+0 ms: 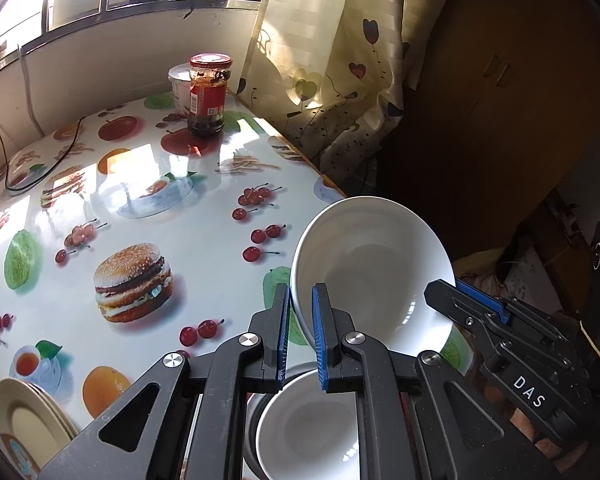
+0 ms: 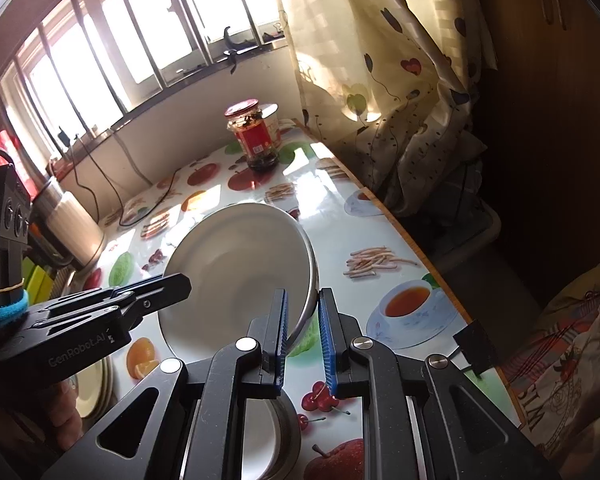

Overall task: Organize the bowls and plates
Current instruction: 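Lower the white bowl into the steel bowl with the left tool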

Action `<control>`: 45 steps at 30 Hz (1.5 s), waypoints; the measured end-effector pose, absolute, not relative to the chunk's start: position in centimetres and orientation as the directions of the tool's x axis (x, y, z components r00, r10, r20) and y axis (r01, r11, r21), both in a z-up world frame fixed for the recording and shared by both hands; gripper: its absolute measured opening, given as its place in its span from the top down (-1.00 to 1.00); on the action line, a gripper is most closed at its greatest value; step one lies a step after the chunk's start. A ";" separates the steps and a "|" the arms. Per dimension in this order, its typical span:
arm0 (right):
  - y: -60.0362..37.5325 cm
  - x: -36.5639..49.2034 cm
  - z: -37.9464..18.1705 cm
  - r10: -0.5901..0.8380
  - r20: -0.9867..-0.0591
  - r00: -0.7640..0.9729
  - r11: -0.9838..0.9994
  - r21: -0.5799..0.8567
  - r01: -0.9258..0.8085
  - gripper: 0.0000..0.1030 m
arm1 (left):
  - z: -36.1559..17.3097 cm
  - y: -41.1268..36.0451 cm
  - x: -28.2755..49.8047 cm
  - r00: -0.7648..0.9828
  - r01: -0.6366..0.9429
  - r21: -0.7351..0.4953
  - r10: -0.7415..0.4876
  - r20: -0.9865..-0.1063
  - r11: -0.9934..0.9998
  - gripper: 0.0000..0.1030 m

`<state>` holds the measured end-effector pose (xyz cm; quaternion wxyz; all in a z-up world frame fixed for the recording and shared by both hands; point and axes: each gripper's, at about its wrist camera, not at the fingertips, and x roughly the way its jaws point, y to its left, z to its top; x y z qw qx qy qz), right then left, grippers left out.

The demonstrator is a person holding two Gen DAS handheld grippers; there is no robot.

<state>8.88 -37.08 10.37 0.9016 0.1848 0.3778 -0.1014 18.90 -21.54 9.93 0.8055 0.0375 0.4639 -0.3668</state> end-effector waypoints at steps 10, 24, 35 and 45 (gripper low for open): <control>-34.9 6.6 11.1 -0.033 -0.714 0.699 0.917 0.257 0.306 0.70 | 10.7 -19.2 16.5 0.311 0.627 -0.282 -0.565 -0.765 0.726 0.77; -32.5 4.2 10.4 -0.007 -0.725 0.689 0.920 0.266 0.289 0.70 | 9.7 -16.7 14.4 0.294 0.611 -0.296 -0.557 -0.777 0.735 0.77; -31.3 3.4 9.0 0.017 -0.747 0.664 0.920 0.272 0.282 0.70 | 8.4 -15.5 13.4 0.282 0.588 -0.300 -0.538 -0.795 0.751 0.77; -31.0 3.3 8.0 0.023 -0.761 0.648 0.919 0.272 0.286 0.70 | 7.6 -15.4 13.2 0.271 0.580 -0.301 -0.528 -0.805 0.757 0.77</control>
